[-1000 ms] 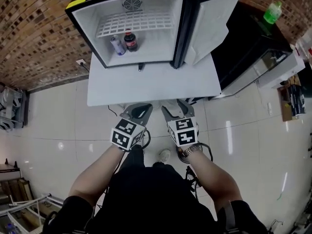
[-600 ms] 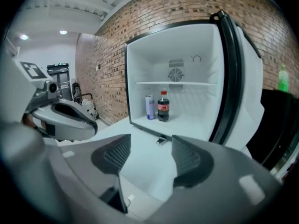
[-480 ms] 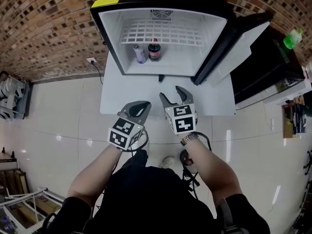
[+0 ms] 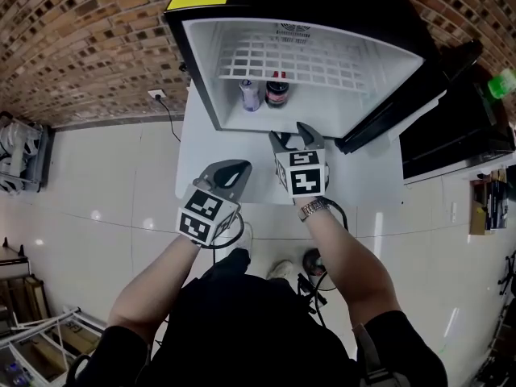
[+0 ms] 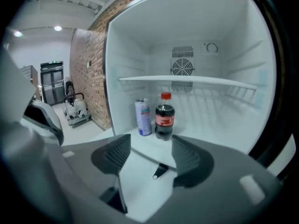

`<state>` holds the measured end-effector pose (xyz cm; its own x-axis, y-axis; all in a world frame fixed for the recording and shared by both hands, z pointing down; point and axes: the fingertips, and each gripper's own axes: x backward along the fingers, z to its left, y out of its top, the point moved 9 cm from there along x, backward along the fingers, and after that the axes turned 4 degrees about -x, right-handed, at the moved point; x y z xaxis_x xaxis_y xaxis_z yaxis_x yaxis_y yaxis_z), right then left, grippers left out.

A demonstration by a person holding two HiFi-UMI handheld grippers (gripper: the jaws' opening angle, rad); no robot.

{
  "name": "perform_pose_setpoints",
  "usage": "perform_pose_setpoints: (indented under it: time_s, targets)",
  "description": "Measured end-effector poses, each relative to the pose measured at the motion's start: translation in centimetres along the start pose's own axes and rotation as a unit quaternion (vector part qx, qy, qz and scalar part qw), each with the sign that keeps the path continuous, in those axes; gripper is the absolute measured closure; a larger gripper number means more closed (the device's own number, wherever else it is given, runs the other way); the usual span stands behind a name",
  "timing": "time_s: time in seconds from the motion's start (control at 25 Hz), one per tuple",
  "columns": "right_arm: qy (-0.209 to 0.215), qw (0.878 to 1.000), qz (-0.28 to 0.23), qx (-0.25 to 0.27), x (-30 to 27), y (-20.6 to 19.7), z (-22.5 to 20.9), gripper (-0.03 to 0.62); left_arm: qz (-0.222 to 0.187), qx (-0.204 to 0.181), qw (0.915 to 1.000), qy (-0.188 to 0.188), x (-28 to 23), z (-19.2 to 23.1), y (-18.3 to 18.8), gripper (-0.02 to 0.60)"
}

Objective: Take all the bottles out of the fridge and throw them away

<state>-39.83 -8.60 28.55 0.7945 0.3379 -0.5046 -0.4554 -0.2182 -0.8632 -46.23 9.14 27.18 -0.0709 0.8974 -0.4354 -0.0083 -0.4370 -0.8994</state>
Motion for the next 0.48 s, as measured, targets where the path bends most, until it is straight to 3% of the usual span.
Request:
perform_pose_setpoints:
  time_s: [0.48]
  targets:
    - [-0.036, 0.999, 0.016, 0.005, -7.2, 2.6, -2.4, 0.316, 0.006, 0.002, 0.9999, -0.010, -1.0, 2.7, -0.3, 0.578]
